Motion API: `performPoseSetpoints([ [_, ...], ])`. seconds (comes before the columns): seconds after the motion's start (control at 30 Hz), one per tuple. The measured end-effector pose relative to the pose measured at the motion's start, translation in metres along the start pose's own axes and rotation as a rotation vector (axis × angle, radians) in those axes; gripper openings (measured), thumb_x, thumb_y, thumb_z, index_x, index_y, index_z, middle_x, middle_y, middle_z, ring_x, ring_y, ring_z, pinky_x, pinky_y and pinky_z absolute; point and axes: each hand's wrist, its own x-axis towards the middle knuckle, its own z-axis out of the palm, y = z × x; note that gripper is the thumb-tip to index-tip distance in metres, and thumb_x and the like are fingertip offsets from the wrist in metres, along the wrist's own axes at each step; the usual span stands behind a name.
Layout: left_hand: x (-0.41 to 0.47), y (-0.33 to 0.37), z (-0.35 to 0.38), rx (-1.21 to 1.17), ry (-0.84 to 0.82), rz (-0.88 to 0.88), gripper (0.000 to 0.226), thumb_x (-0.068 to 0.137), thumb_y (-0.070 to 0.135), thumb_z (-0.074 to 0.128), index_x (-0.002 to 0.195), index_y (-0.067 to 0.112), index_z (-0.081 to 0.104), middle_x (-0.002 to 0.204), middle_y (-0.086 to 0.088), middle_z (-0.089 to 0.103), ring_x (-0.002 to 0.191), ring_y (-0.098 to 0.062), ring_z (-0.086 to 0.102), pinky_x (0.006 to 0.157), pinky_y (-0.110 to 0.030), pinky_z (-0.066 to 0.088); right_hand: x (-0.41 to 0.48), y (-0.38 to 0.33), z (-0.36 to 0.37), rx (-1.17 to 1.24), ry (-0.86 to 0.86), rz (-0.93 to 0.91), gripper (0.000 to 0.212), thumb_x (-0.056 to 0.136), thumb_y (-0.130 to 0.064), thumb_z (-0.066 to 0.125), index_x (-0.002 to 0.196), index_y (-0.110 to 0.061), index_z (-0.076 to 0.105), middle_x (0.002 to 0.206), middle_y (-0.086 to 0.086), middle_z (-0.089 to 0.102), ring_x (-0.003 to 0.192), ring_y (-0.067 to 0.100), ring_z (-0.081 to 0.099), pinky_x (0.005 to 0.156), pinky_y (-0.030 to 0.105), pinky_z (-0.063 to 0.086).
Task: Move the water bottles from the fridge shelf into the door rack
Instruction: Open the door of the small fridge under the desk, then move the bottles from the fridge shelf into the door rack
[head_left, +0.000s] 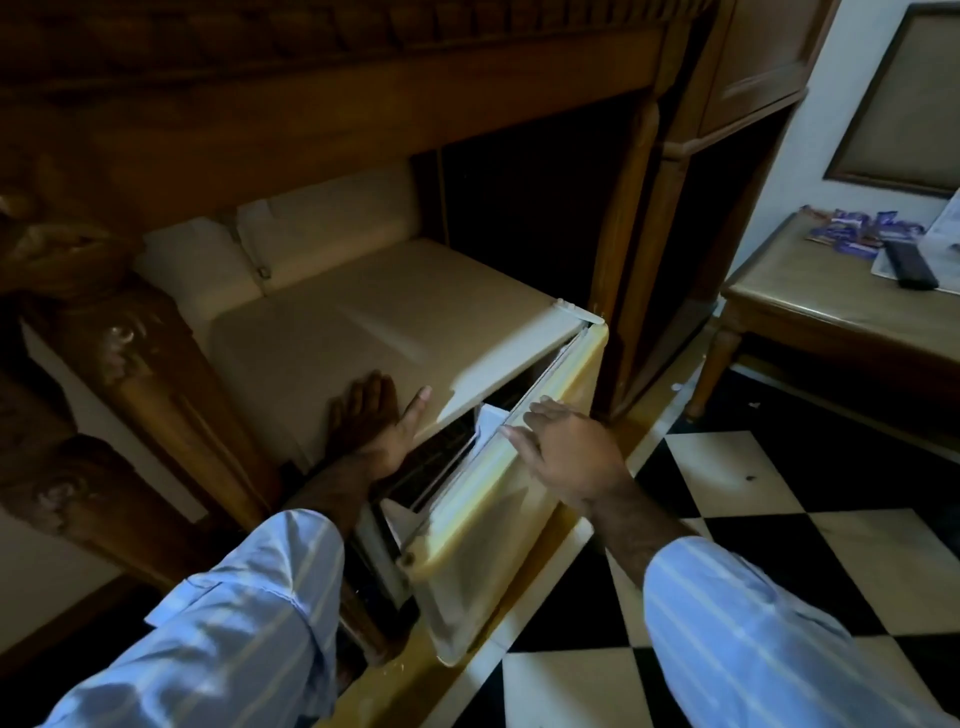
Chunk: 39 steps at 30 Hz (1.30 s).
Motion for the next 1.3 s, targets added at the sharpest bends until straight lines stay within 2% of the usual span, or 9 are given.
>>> performPoseSetpoints([
  [0.1,-0.005,-0.001,0.001,0.130,-0.023,0.053,0.065,0.103,0.046,0.010,0.165,0.027,0.006,0.173,-0.005,-0.002,0.159,-0.030,0.000,0.125,-0.053,0.008,-0.026,0.016,-0.005,0.025,-0.008,0.079,0.084,0.098,-0.069,0.026,0.135,-0.004,0.064,0.148,0.014,0.059,0.147,0.024,0.045,0.123,0.033,0.028],
  [0.23,-0.006,0.006,0.000,-0.015,0.090,-0.010,0.080,0.101,0.064,0.017,0.163,0.013,0.019,0.171,-0.004,0.015,0.157,-0.023,0.013,0.125,-0.048,0.011,-0.054,0.025,-0.009,-0.080,-0.021,0.210,0.111,0.085,-0.087,0.014,0.142,-0.001,0.057,0.153,0.015,0.054,0.148,0.027,0.043,0.125,0.038,0.025],
  [0.4,-0.007,0.001,0.011,0.020,0.180,0.027,0.086,0.098,0.070,0.018,0.160,0.011,0.026,0.168,-0.007,0.024,0.155,-0.026,0.021,0.123,-0.050,0.016,-0.082,0.038,-0.003,-0.046,-0.037,0.428,0.107,0.085,-0.085,0.015,0.162,-0.011,0.019,0.173,0.007,0.017,0.161,0.026,0.010,0.129,0.048,0.014],
  [0.53,-0.025,0.004,0.014,-0.049,0.128,0.003,0.095,0.094,0.075,0.009,0.163,0.011,0.017,0.172,-0.007,0.013,0.159,-0.024,0.009,0.127,-0.046,0.009,-0.091,0.059,-0.002,-0.176,0.016,0.451,0.108,0.085,-0.084,0.011,0.161,-0.009,0.023,0.172,0.010,0.021,0.159,0.030,0.014,0.127,0.051,0.018],
  [0.73,-0.108,0.050,0.106,-0.236,0.245,0.454,0.067,0.103,0.063,0.035,0.155,0.021,0.039,0.169,0.003,0.025,0.160,-0.015,0.007,0.125,-0.039,0.019,-0.089,0.087,-0.002,-0.194,0.061,0.410,0.113,0.082,-0.088,0.029,0.155,-0.002,0.032,0.167,0.017,0.030,0.157,0.034,0.022,0.125,0.053,0.021],
  [0.9,-0.030,0.036,0.154,-0.334,0.130,-0.012,0.065,0.098,0.032,0.058,0.153,0.004,0.037,0.162,-0.022,0.026,0.151,-0.041,0.026,0.120,-0.042,0.027,-0.089,0.100,0.001,-0.227,0.049,0.391,0.121,0.077,-0.093,0.017,0.158,-0.003,0.028,0.169,0.015,0.026,0.159,0.033,0.018,0.127,0.052,0.017],
  [1.1,0.051,0.015,0.167,-0.504,0.156,-0.572,0.066,0.104,0.033,0.044,0.156,-0.004,0.026,0.156,-0.031,0.030,0.141,-0.048,0.037,0.112,-0.051,0.034,-0.088,0.113,0.001,-0.211,0.021,0.384,0.117,0.079,-0.093,0.016,0.162,-0.010,0.018,0.173,0.008,0.013,0.161,0.026,0.005,0.130,0.048,0.008],
  [1.2,0.064,0.010,0.171,-0.637,0.243,-0.618,0.071,0.101,0.032,0.049,0.158,-0.003,0.023,0.148,-0.029,0.044,0.134,-0.046,0.048,0.105,-0.050,0.044,-0.089,0.114,0.000,-0.208,0.029,0.374,0.116,0.080,-0.092,0.018,0.162,-0.010,0.018,0.174,0.008,0.013,0.161,0.025,0.004,0.129,0.047,0.007],
  [1.3,0.051,0.013,0.168,-0.658,0.280,-0.577,0.065,0.102,0.026,0.050,0.156,-0.001,0.026,0.138,-0.029,0.054,0.123,-0.047,0.058,0.080,-0.045,0.049,-0.089,0.113,0.001,-0.212,0.034,0.375,0.116,0.080,-0.093,0.016,0.162,-0.010,0.019,0.174,0.008,0.013,0.161,0.026,0.004,0.129,0.047,0.007],
])
